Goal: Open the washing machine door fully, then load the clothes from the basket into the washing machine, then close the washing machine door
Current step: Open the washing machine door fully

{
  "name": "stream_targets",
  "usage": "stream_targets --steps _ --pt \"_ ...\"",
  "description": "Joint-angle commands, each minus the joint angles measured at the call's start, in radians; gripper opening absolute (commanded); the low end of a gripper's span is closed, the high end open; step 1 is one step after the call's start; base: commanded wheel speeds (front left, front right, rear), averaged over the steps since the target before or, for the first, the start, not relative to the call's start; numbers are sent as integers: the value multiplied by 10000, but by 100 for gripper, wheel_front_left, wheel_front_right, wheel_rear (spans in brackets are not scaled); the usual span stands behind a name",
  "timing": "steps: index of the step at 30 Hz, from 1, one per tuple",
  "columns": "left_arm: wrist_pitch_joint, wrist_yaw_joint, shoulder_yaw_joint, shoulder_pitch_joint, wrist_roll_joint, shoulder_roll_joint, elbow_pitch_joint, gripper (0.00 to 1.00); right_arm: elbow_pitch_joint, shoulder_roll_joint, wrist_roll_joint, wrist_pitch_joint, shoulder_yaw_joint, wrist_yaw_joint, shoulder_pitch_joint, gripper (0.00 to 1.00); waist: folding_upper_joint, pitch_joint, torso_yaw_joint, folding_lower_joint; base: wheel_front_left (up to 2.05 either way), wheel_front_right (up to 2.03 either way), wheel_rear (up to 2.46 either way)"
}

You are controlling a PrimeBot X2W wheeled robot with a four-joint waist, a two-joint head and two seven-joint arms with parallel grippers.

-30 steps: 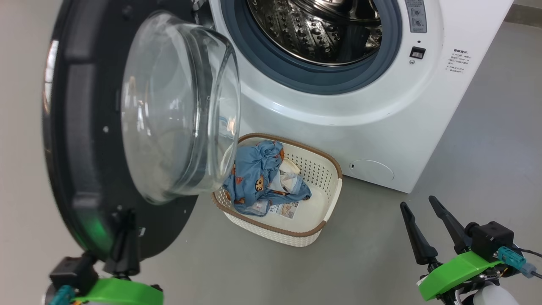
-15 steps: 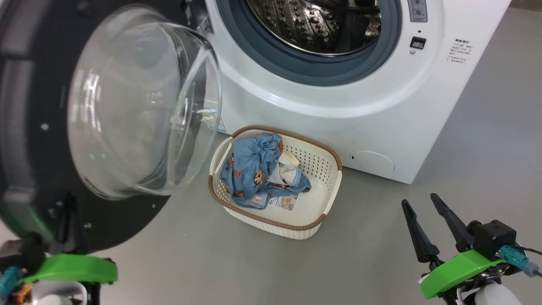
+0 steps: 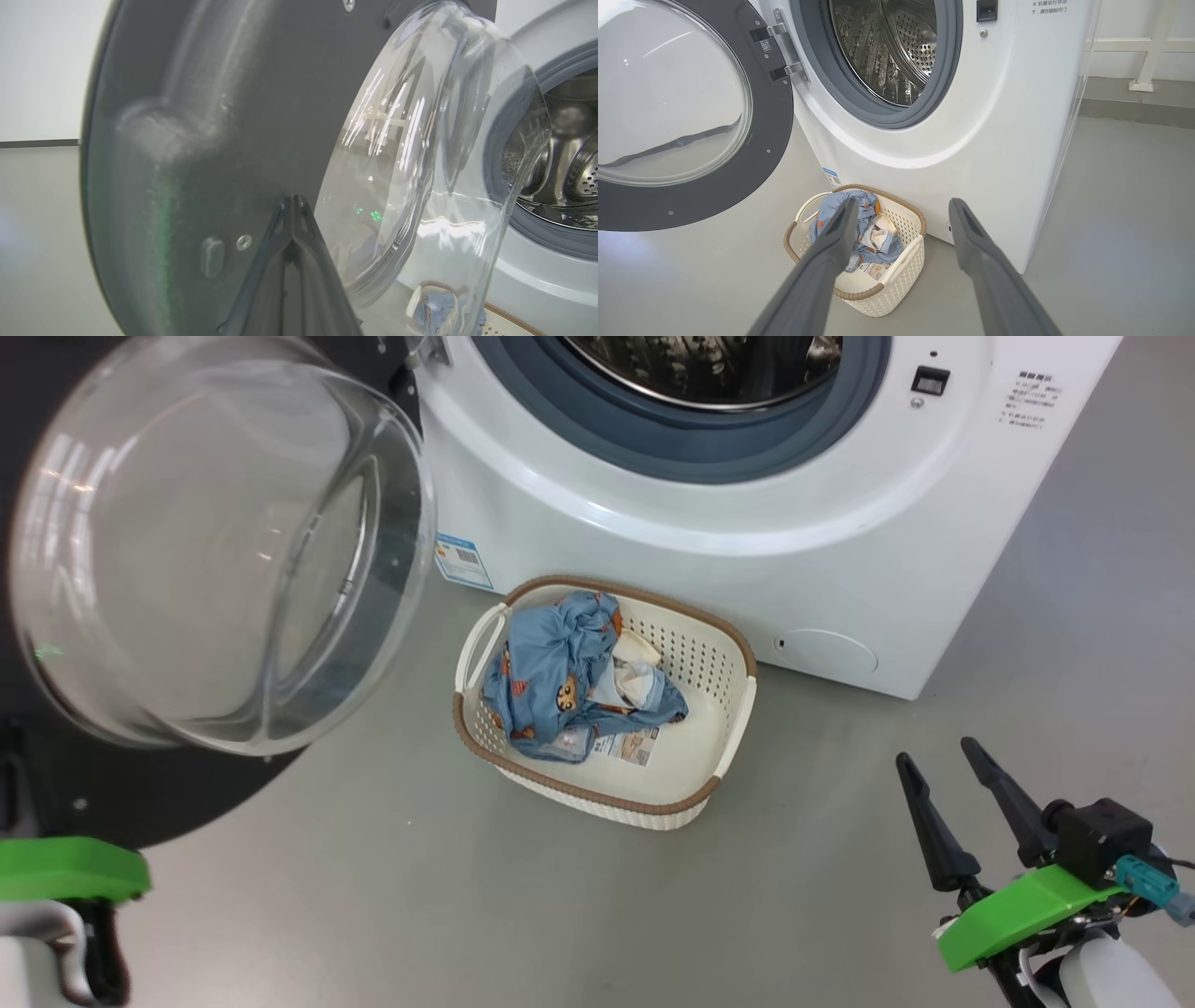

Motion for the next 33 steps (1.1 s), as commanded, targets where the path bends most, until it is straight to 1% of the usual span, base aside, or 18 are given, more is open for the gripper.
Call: stream_targets --steps 1,5,13,27,33 --pt "-65 171 550 -460 82 701 -109 0 -268 -132 -138 -120 160 16 -296 100 0 146 -44 0 0 0 0" --pt "-65 165 1035 -891 275 1054 455 0 -277 -168 -171 -120 154 16 -379 100 0 362 -142 0 0 0 0" --pt "-65 120 1812 -1569 441 1597 1041 0 -329 -256 -218 -120 134 16 -567 100 0 827 -308 0 0 0 0" --pt "-65 -45 2434 -2476 891 2273 2256 0 -283 -362 -252 -120 262 16 -920 100 0 1136 -388 0 0 0 0" --pt "-65 -96 2564 -2642 1067 2395 2520 0 -240 -346 -235 -120 326 16 -942 100 0 1023 -421 0 0 0 0"
